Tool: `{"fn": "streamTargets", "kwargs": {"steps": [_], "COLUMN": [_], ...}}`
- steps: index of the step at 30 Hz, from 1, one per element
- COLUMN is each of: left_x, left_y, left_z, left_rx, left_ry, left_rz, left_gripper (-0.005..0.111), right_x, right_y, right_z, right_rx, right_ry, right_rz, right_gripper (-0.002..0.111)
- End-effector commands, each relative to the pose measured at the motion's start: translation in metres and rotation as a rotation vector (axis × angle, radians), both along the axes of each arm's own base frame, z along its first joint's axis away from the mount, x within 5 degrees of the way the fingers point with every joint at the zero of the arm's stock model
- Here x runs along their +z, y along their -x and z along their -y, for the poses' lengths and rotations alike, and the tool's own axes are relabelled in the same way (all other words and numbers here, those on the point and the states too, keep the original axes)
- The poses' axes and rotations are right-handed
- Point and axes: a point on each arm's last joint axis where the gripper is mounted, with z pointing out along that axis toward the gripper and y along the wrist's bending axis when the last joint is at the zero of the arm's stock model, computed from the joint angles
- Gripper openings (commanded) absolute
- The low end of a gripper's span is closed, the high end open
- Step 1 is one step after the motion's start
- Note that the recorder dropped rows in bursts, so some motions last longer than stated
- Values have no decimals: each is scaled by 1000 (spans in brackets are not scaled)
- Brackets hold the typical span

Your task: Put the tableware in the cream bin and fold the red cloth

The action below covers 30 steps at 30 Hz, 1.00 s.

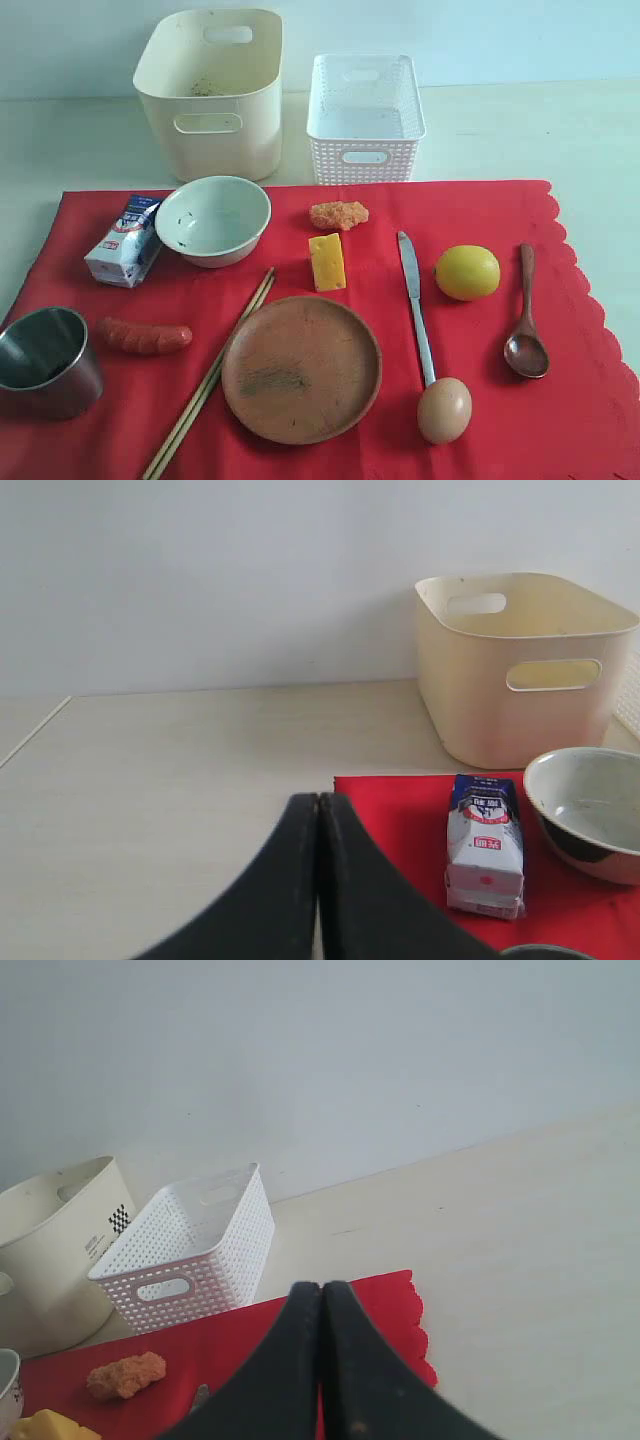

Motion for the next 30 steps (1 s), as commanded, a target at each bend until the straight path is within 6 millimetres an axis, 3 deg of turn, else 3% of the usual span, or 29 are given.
{"fn": "streamTargets", "kwargs": {"steps": [1, 30], "left_x": [-1, -1], "left_y": [0, 0], "left_z": [0, 0], "left_rx": [-1, -1], "left_ry": [5, 5], "left_rz": [4, 4], "left_gripper": [1, 1], "right_x": [-1, 4], "right_y": [0, 0], "right_z": [0, 1], "right_rx": [-6, -16], "right_ry": [0, -5], "right_rz": [3, 58], "right_gripper": [0, 0]}}
